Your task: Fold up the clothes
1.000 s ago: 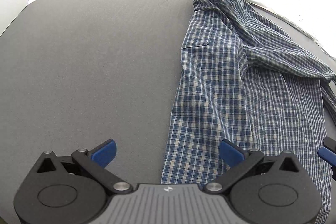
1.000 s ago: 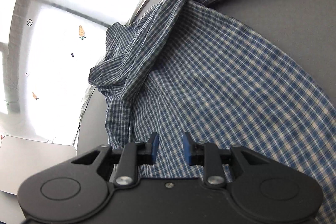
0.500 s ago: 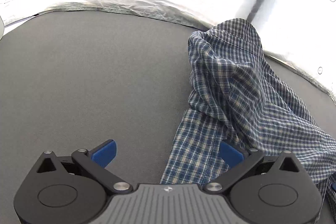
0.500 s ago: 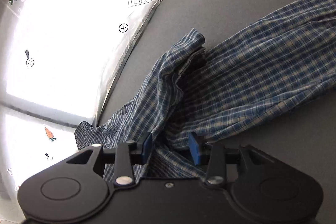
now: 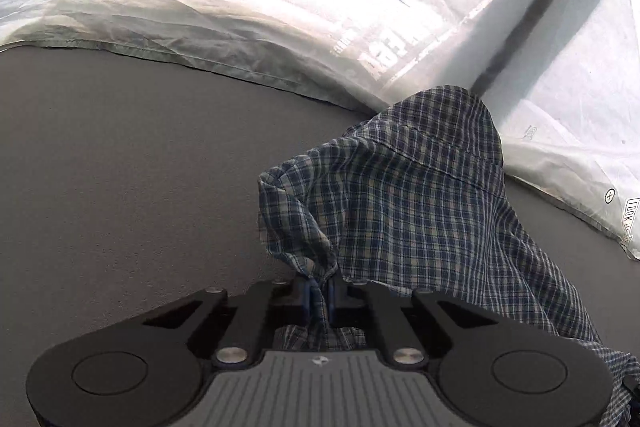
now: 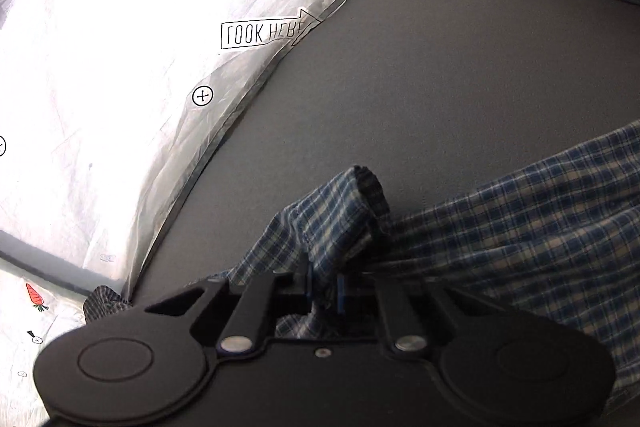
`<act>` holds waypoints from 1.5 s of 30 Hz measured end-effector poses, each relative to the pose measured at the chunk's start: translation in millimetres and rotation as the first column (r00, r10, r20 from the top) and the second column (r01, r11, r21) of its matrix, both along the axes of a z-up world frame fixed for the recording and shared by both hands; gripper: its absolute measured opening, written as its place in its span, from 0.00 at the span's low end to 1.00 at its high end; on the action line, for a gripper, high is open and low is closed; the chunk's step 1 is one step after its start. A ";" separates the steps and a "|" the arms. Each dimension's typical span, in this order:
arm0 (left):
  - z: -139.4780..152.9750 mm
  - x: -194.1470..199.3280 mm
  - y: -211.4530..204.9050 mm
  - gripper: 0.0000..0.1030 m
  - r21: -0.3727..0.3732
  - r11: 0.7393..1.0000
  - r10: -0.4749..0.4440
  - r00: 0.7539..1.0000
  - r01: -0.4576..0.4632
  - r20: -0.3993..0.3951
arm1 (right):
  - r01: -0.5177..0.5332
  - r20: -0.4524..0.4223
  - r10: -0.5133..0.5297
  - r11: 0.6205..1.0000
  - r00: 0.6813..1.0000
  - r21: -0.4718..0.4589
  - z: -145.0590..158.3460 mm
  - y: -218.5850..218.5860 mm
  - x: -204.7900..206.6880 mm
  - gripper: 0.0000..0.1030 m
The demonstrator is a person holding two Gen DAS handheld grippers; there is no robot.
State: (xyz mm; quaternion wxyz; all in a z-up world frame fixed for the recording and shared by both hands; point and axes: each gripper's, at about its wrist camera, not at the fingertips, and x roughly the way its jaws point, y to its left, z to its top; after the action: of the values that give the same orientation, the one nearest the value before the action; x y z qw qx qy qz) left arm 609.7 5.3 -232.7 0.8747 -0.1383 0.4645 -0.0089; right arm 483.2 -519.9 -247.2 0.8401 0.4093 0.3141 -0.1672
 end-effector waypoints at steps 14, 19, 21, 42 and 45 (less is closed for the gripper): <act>4.1 11.5 -12.6 0.59 0.195 0.980 -0.045 0.999 0.041 0.018 | 0.022 -0.078 -0.038 0.981 0.996 -0.194 0.8 -9.3 -10.4 0.29; 27.6 -9.1 -6.2 0.74 0.139 0.989 -0.065 0.997 0.059 0.039 | 0.069 -0.068 -0.085 0.975 0.994 -0.210 5.0 -12.6 -22.6 0.48; 30.9 -20.7 -7.0 0.74 0.067 0.993 -0.100 0.994 0.097 0.043 | 0.066 -0.073 -0.084 0.974 0.994 -0.216 4.8 -15.3 -22.1 0.49; 7.4 -54.6 -29.2 0.79 0.084 0.994 -0.060 0.996 0.065 -0.063 | 0.019 0.086 -0.012 0.997 0.996 -0.076 24.0 -2.2 -11.4 0.13; 19.9 -72.6 -20.7 0.79 0.079 0.996 -0.047 0.997 0.052 -0.067 | -0.045 0.174 0.044 0.999 0.984 -0.002 36.9 10.9 -18.4 0.13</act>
State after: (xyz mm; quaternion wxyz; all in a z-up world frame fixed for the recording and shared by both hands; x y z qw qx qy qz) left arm 537.1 -15.4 -212.8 0.8636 -0.0915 0.4958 -0.0072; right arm 464.8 -509.0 -210.3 0.8674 0.4160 0.2489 -0.1119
